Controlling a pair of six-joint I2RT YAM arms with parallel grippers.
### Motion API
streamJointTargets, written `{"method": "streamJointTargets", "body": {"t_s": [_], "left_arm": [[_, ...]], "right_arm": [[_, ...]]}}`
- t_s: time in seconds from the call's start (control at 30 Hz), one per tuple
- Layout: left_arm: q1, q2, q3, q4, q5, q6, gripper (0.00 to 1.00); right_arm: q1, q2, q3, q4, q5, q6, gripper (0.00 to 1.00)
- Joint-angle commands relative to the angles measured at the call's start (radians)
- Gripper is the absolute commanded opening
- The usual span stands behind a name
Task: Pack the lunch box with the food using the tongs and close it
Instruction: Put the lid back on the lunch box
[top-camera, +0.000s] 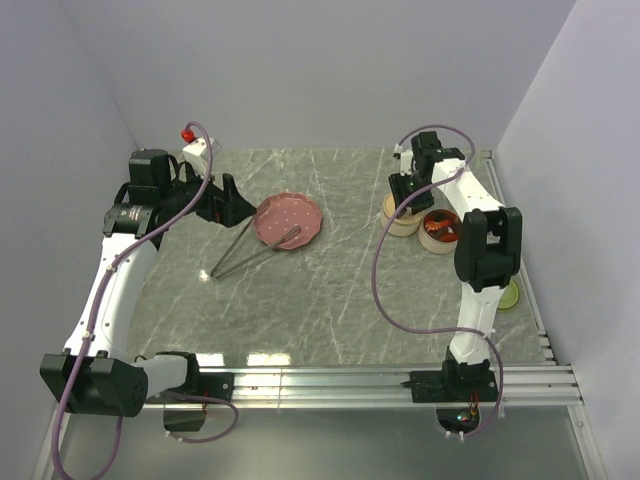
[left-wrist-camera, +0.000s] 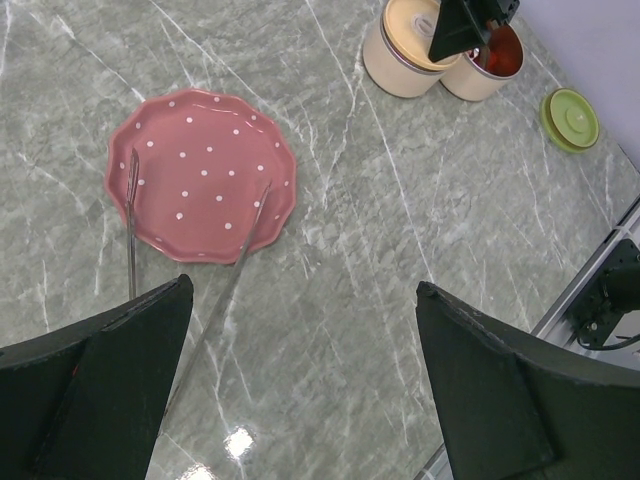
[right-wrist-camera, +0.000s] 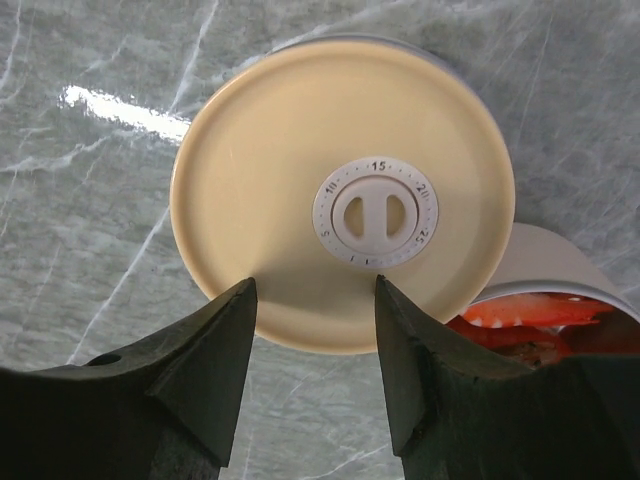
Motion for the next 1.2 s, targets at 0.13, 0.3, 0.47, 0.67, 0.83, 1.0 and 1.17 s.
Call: {"method": "streamJointTargets", "body": {"t_s": [0.13, 0.3, 0.47, 0.67, 0.83, 1.0, 1.17], "left_arm": [[0.005, -0.017, 0.028, 0.007, 0.018, 0.041, 0.99], [0.005, -0.014, 0.020, 0.014, 0.025, 0.038, 0.99], [0.005, -0.014, 0.014, 0.020, 0.027, 0.037, 0.99], [0.005, -0.014, 0.009, 0.023, 0.022, 0.040, 0.99], [0.005, -0.008, 0.011, 0.025, 0.019, 0.043, 0.99], [0.005, -0.008, 0.014, 0.030, 0.027, 0.040, 0.99], [0.005, -0.013, 0.015, 0.030, 0.035, 0.038, 0.99]], "right_arm": [[0.005, 0.056, -0.020, 0.044, 0.044, -0.003, 0.57], [0.007, 0.073, -0.030, 0.054, 0.071, -0.009, 0.57], [0.005, 0.073, -0.061, 0.074, 0.095, -0.016, 0.57], [0.010, 0.074, -0.121, 0.107, 0.115, -0.030, 0.57], [0.017, 0.059, -0.139, 0.126, 0.137, -0.033, 0.57], [0.019, 0.010, -0.054, 0.069, 0.088, -0.023, 0.58], [0.019, -0.019, 0.043, -0.014, 0.031, -0.015, 0.58]]}}
